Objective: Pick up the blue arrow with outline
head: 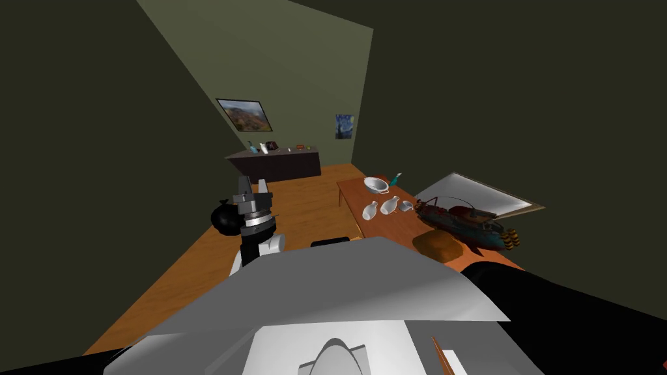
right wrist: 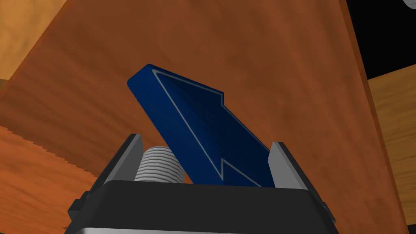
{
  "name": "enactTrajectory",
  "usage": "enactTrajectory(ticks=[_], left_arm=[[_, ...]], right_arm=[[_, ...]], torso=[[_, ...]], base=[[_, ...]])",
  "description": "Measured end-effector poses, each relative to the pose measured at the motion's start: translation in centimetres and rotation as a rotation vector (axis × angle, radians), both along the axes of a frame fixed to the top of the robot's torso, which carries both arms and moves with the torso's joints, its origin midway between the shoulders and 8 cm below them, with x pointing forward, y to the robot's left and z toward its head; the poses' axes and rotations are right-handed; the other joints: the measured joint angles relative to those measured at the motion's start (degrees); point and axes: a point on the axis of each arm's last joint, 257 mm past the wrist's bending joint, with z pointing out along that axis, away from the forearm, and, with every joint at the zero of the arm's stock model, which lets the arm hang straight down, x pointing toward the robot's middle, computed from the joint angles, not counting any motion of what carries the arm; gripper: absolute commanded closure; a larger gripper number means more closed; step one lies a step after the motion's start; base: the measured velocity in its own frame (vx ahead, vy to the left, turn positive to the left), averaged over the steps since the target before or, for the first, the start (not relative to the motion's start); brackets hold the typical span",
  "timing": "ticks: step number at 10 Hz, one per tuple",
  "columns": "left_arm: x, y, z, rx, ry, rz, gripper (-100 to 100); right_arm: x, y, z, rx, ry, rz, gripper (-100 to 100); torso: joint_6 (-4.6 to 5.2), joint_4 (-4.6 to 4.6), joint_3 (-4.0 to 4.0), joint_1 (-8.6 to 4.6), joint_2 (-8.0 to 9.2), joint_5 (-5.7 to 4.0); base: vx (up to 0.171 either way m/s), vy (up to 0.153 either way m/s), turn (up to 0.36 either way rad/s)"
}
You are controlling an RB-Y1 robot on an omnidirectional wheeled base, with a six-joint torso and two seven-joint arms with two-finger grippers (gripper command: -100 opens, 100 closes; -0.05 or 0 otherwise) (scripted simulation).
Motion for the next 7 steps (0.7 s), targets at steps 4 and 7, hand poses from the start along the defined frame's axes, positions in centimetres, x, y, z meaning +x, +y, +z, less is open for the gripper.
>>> enactTrajectory(ticks=[4, 7], left_arm=[[0.0, 0.0, 0.0, 0.000, 0.000, 0.000, 0], [0.0, 0.0, 0.0, 0.000, 0.000, 0.000, 0]], right_arm=[[0.3, 0.4, -1.2, 0.001, -0.007, -0.007, -100], [0.6, 0.8, -2.5, 0.003, -0.008, -0.014, 100]], torso=[[0.03, 0.24, 0.62, -0.27, 1.08, -0.06], [0.04, 0.24, 0.62, -0.21, 1.07, -0.04]], base=[[-0.019, -0.024, 0.035], [-0.016, -0.014, 0.014]])
